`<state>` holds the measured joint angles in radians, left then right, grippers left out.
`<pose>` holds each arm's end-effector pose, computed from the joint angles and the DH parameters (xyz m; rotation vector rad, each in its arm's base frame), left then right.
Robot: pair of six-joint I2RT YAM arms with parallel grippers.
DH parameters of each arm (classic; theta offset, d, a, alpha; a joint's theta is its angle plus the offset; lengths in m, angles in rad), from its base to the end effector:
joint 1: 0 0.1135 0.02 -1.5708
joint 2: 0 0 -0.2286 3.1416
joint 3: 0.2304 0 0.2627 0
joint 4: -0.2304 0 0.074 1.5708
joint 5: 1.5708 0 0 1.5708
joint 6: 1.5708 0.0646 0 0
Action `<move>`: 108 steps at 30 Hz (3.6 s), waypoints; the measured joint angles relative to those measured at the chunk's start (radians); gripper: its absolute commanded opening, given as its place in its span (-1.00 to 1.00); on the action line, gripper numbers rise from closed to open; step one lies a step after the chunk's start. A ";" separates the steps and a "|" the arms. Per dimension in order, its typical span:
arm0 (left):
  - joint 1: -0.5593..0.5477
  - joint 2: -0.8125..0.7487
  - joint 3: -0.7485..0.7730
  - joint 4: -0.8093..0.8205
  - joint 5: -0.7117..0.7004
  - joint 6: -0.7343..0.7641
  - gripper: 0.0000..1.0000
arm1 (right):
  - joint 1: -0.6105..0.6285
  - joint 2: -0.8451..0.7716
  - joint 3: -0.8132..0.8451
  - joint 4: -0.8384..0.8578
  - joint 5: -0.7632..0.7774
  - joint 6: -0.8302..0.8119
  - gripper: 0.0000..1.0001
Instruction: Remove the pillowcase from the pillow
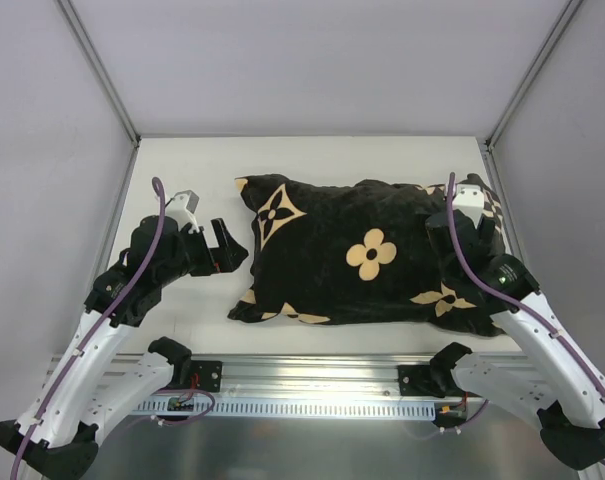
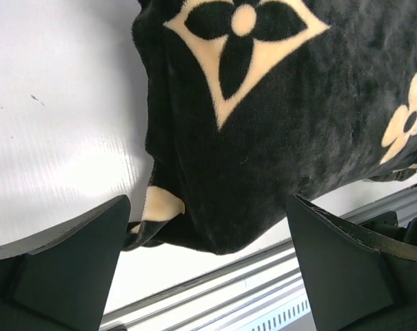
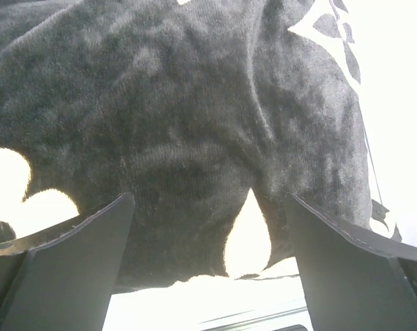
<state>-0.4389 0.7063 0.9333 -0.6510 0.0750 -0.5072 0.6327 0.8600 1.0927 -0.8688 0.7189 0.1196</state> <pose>0.1862 -0.0927 0.3209 -0.0204 2.0593 -0.6745 0.1901 0.0866 0.3313 -0.1416 2.0454 -0.3306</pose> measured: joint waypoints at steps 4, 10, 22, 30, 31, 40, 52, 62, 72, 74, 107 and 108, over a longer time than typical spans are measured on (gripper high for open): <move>0.000 0.010 0.000 -0.001 0.000 0.003 0.98 | 0.000 0.000 -0.011 0.025 -0.002 -0.002 0.93; 0.000 0.056 0.000 -0.001 0.028 0.024 0.91 | 0.000 -0.013 -0.040 0.035 0.011 -0.005 0.93; -0.153 0.104 -0.116 -0.001 0.126 -0.021 0.93 | -0.639 -0.017 -0.038 0.005 -0.312 -0.035 0.93; -0.307 0.171 -0.208 0.082 0.122 -0.109 0.90 | -0.903 -0.012 -0.111 -0.018 -0.602 0.009 0.93; -0.309 0.189 -0.225 0.106 0.122 -0.119 0.85 | -0.916 -0.013 -0.132 -0.018 -0.626 0.016 0.93; -0.308 0.282 -0.279 0.231 0.064 -0.194 -0.71 | -0.931 -0.035 -0.349 0.136 -0.828 0.079 -0.44; -0.110 0.047 -0.003 0.056 -0.026 -0.155 -1.00 | -0.558 -0.004 -0.078 0.092 -0.713 0.109 -0.99; -0.077 -0.080 0.415 -0.180 -0.131 -0.091 -1.00 | -0.484 -0.065 0.240 -0.050 -0.855 0.108 -0.97; -0.077 -0.068 0.285 -0.232 -0.253 -0.110 -1.00 | -0.486 -0.037 0.117 0.006 -0.944 0.095 0.04; -0.076 -0.003 0.251 -0.236 -0.296 -0.111 -1.00 | -0.487 0.054 0.100 0.019 -0.940 0.073 0.39; 0.114 0.274 0.307 -0.252 -0.275 -0.076 -1.00 | -0.481 -0.361 -0.110 -0.369 -1.101 -0.049 0.93; 0.119 0.278 0.309 -0.252 -0.272 -0.076 -1.00 | -0.481 -0.368 -0.116 -0.374 -1.109 -0.053 0.95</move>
<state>-0.3195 0.9840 1.2423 -0.9031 -0.1970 -0.5831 0.1513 0.4923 0.9771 -1.2427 -0.3901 0.0662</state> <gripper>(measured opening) 0.077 0.967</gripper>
